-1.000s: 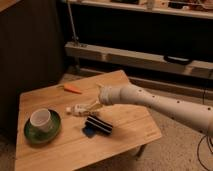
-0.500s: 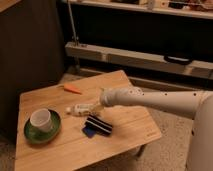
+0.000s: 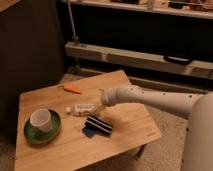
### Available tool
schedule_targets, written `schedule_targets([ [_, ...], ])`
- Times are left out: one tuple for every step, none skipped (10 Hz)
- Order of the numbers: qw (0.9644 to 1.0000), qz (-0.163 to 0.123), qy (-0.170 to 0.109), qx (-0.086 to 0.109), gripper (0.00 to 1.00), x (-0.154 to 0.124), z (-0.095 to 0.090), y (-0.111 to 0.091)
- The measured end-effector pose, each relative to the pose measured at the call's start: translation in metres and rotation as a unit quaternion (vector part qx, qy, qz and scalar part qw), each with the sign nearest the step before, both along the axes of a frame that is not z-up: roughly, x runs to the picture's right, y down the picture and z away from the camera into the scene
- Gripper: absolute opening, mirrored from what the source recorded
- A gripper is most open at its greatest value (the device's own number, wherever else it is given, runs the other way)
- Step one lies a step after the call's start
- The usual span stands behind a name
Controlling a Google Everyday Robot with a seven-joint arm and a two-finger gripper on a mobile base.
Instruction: Stand the bottle upright
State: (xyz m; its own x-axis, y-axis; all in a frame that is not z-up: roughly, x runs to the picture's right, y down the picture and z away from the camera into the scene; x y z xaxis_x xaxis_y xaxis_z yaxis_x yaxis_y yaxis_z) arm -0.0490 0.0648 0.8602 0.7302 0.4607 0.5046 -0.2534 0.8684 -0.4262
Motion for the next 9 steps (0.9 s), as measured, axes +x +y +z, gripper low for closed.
schedule_targets([
  [0.9999,-0.010,0.001,0.002,0.80,0.002,0.007,0.003],
  [0.9997,-0.024,-0.002,0.006,0.80,-0.003,0.012,0.005],
  [0.9994,-0.035,-0.004,0.008,0.80,-0.005,0.015,0.008],
  [0.9990,-0.044,-0.006,0.012,0.80,-0.005,0.018,0.009],
  [0.9985,-0.052,-0.010,0.013,0.80,-0.007,0.021,0.009],
  [0.9979,-0.061,-0.018,0.013,0.80,-0.013,0.025,0.011],
  [0.9973,-0.069,-0.024,0.011,0.80,-0.018,0.028,0.012],
  [0.9968,-0.075,-0.028,0.009,0.80,-0.022,0.030,0.012],
  [0.9959,-0.084,-0.034,0.005,0.80,-0.029,0.034,0.012],
])
